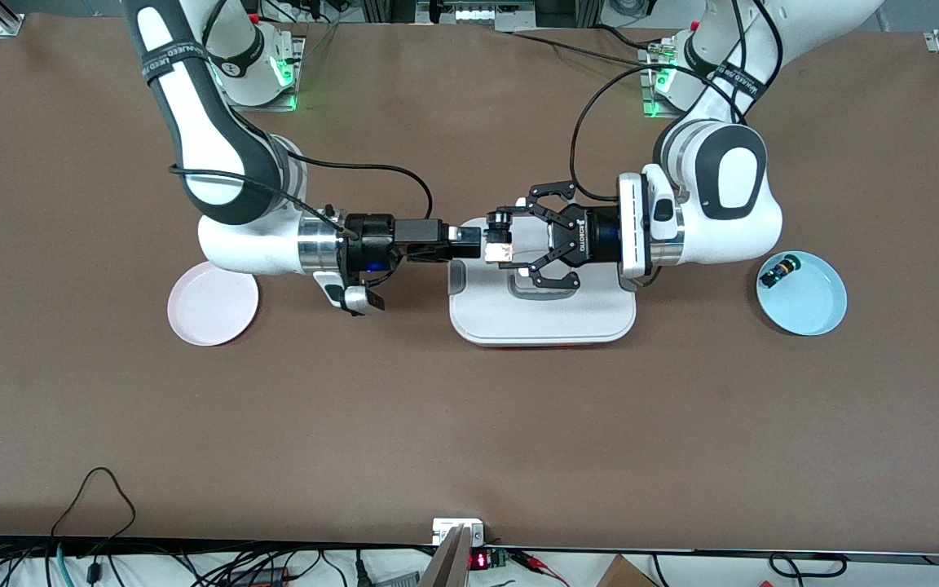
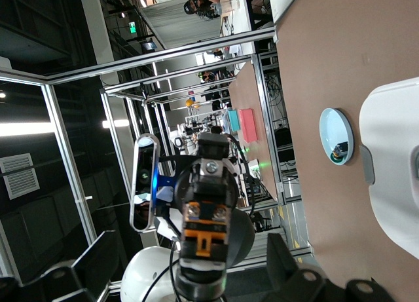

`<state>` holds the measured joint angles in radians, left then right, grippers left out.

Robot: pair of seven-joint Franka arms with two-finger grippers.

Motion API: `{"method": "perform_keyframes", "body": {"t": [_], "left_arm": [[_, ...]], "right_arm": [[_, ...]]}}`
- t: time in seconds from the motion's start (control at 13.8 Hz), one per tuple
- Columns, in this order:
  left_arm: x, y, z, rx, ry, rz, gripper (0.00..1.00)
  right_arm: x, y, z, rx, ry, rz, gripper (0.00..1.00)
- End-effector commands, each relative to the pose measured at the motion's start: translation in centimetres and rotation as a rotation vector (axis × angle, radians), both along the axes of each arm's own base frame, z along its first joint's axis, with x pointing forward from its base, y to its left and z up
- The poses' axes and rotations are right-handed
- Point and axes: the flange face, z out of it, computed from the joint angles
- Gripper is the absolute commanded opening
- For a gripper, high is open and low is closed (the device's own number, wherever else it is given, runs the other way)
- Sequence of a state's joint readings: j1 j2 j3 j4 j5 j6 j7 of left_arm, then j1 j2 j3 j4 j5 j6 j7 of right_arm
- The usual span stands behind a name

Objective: Transfer orange switch to right arm and place
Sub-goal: 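Carry the switch over the box toward the waiting right gripper, then close the right gripper on the orange switch held by the left gripper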

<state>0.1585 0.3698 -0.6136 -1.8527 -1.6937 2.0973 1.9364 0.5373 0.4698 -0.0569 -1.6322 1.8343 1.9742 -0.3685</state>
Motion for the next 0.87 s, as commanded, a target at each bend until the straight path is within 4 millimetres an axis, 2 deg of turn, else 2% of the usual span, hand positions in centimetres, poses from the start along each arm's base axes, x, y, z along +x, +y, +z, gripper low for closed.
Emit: {"method": "perform_keyframes", "body": {"t": [0.0,0.8], "left_arm": [[0.05,-0.02,0.95,-0.01,0.008,0.021,0.0],[-0.23,-0.69,1.17,-0.025,0.015,0.019,0.0]], "right_arm": [[0.25,0.61,-0.54,0.017,-0.005,-0.004,1.0],[0.61,0.02,-0.53,0.031,-0.003,0.002,1.0]]}}
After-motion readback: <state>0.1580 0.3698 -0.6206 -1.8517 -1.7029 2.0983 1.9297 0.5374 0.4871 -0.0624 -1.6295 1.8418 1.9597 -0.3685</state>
